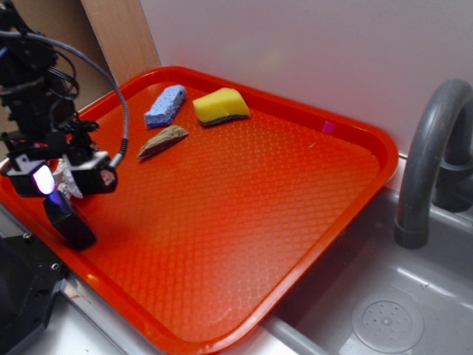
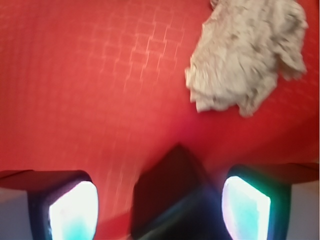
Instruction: Grab the black box.
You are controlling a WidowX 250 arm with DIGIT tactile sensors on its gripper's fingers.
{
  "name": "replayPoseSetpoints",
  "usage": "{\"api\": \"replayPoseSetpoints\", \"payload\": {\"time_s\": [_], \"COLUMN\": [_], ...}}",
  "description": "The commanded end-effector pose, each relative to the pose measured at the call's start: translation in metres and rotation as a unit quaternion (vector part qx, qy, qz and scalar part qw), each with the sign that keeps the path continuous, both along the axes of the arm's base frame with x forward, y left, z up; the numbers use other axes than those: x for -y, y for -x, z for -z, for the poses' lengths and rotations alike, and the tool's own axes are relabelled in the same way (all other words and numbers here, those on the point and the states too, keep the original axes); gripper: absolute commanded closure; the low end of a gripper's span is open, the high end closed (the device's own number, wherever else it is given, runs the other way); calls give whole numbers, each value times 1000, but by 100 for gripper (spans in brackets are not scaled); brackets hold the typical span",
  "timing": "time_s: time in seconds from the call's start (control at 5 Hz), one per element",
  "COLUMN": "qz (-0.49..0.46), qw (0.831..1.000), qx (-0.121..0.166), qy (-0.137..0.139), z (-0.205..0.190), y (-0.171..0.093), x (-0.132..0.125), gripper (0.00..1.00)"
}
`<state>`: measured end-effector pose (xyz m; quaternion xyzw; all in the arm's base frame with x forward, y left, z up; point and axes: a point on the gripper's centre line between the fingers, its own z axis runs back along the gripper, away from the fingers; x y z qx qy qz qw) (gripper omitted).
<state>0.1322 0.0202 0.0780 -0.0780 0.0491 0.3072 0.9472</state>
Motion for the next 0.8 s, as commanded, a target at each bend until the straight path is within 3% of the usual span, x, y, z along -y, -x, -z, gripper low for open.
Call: {"api": "replayPoseSetpoints", "payload": {"time_s": [0.0,0.6], "qz": [-50,-143], "qw": [997,990], "qx": [50,0], "qy": [-1,-2], "z": [-31,-3], "y": [-2,8], "x": [-5,9], "gripper": [0,0]}}
